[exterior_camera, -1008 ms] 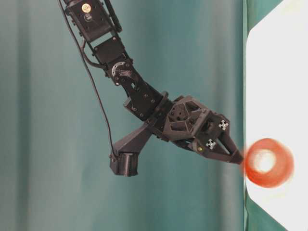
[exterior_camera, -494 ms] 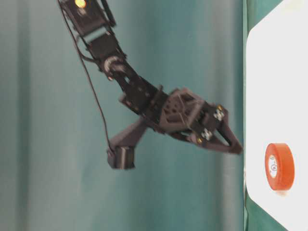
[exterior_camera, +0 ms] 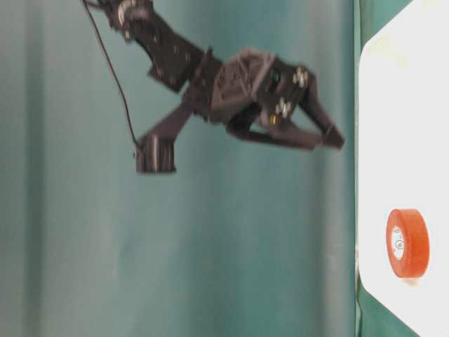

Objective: Put the tape into the white case with the right arm.
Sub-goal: 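Withdraw the right gripper to the right side of the tray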

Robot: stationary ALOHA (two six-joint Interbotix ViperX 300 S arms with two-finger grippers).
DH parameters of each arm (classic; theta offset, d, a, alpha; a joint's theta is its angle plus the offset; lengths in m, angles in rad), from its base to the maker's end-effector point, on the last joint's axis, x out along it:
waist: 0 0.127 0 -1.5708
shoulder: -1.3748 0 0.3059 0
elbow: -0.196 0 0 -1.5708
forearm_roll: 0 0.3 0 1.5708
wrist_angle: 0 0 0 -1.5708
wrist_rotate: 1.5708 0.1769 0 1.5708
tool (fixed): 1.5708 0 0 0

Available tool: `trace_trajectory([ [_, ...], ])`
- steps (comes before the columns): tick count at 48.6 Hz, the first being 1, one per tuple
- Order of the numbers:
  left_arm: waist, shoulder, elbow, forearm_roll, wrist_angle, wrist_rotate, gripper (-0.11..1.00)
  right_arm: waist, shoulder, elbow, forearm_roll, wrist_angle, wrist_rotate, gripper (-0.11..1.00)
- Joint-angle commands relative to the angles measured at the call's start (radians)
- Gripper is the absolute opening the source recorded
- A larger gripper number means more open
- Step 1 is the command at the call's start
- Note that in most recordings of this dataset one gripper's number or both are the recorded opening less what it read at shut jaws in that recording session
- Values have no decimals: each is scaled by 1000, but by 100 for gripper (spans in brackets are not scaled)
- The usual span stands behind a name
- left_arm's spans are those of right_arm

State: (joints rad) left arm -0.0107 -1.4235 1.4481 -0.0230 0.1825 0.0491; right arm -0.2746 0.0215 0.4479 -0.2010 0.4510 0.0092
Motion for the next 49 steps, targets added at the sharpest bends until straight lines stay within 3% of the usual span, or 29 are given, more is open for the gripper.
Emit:
trace_trajectory([
  [1, -2, 8, -9, -2, -3, 0, 0, 14, -69, 31, -2, -6, 2, 70],
  [49, -2, 5, 18, -2, -35, -3, 0, 25, -561, 563, 26, -118, 5, 70],
])
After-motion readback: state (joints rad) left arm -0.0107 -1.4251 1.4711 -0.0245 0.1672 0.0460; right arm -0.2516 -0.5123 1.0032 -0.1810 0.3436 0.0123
